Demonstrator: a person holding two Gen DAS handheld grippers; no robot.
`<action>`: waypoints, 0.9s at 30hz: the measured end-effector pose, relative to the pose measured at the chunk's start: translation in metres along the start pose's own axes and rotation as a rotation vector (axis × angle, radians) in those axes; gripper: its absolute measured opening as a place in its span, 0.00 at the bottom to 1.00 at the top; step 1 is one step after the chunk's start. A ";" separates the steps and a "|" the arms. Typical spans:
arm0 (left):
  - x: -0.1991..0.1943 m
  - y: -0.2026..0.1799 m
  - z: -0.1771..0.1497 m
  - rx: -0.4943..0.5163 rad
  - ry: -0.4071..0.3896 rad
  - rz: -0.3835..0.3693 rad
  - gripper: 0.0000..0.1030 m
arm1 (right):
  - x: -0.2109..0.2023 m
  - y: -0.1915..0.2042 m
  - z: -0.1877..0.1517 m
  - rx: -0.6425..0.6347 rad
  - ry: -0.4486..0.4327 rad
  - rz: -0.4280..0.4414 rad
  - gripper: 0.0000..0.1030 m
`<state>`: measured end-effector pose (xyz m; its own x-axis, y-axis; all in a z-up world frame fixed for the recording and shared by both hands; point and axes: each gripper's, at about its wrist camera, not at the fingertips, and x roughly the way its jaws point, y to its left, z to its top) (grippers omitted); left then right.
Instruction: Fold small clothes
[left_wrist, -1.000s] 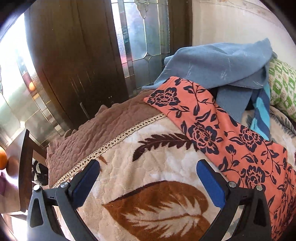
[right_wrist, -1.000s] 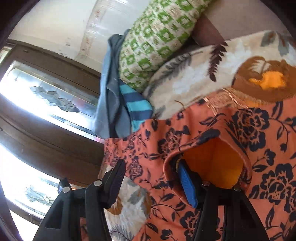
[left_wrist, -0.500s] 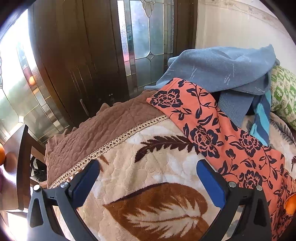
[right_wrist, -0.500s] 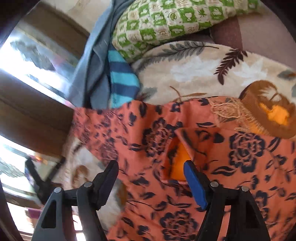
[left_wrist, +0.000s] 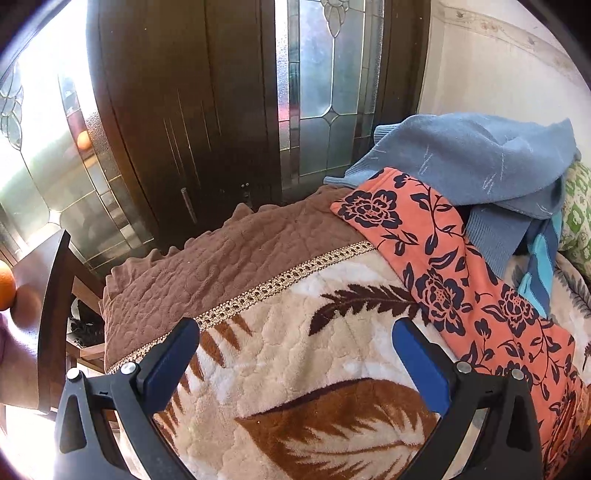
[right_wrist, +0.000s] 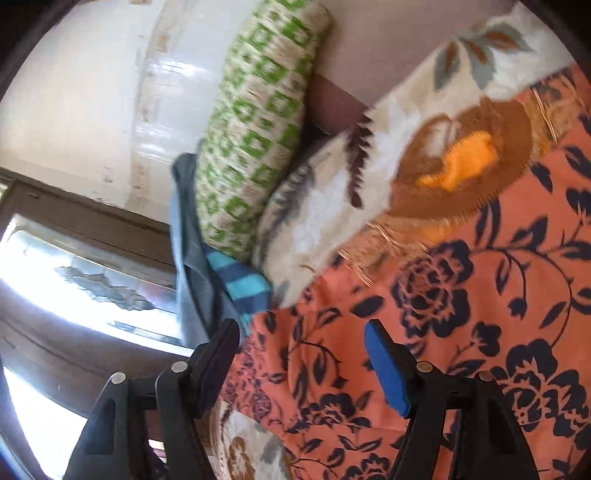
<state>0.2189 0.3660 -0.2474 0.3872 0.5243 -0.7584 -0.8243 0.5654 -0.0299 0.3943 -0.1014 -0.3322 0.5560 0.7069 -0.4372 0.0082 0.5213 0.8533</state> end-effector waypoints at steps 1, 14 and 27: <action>0.000 0.000 0.000 0.000 0.001 -0.007 1.00 | 0.012 -0.002 -0.004 0.017 0.032 0.018 0.70; 0.011 0.029 0.021 -0.071 -0.051 -0.174 1.00 | -0.007 0.026 -0.054 -0.347 0.151 -0.045 0.70; 0.048 -0.014 0.034 -0.207 0.107 -0.599 1.00 | -0.069 -0.075 -0.053 -0.292 0.101 0.087 0.36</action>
<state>0.2636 0.4050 -0.2611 0.7708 0.0828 -0.6317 -0.5445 0.6006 -0.5856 0.3116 -0.1637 -0.3810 0.4590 0.7912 -0.4041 -0.2828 0.5613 0.7778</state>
